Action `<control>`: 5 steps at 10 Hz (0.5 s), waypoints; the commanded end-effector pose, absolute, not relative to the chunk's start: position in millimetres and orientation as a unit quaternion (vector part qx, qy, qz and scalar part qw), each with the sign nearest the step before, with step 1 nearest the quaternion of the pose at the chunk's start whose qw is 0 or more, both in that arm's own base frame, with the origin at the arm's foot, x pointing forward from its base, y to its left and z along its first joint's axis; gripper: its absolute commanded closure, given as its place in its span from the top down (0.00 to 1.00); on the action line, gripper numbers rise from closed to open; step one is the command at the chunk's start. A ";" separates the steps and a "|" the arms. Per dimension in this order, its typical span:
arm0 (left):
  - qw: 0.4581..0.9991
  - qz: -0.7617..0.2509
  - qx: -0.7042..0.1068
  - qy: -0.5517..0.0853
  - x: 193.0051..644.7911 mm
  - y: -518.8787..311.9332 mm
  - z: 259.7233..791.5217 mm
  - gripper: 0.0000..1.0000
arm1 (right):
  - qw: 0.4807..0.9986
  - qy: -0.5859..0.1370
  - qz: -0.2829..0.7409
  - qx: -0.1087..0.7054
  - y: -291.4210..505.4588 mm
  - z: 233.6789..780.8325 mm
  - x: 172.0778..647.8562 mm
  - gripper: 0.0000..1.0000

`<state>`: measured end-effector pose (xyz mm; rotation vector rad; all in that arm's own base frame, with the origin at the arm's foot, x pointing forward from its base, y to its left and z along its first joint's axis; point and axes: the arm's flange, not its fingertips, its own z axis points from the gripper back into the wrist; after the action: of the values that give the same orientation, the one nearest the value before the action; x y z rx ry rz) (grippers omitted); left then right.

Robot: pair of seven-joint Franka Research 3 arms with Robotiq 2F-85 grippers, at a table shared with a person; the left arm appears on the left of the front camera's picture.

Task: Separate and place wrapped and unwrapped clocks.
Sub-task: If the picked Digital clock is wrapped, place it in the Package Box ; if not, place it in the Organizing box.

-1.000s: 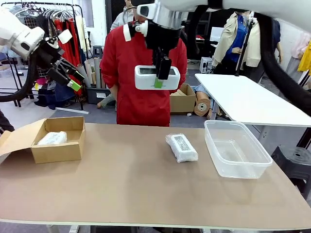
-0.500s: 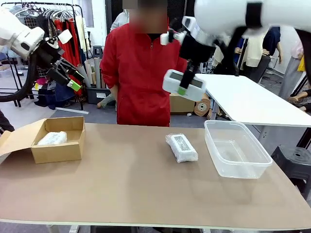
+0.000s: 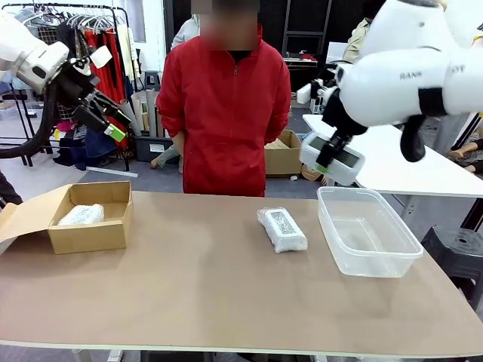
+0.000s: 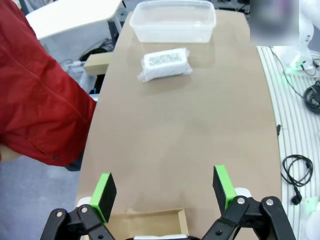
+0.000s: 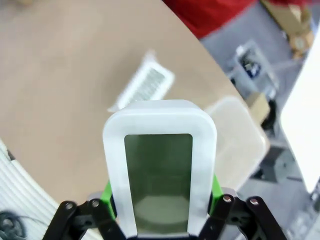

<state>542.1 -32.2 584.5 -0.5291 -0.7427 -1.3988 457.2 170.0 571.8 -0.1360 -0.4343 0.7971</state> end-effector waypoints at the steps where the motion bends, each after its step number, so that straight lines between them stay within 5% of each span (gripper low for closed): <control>1: 0.669 -0.623 -0.233 -0.330 541.1 -32.0 585.1 1.00 | 0.918 -0.216 0.326 -0.070 153.1 560.0 444.9 0.00; 5: 0.669 -0.623 -0.233 -0.330 541.1 -32.0 585.1 1.00 | 0.908 -0.204 0.358 -0.070 155.5 563.2 454.0 0.00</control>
<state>542.1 -32.2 584.5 -0.5291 -0.7428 -1.3988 450.8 153.5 558.0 -0.1345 -0.4122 0.7242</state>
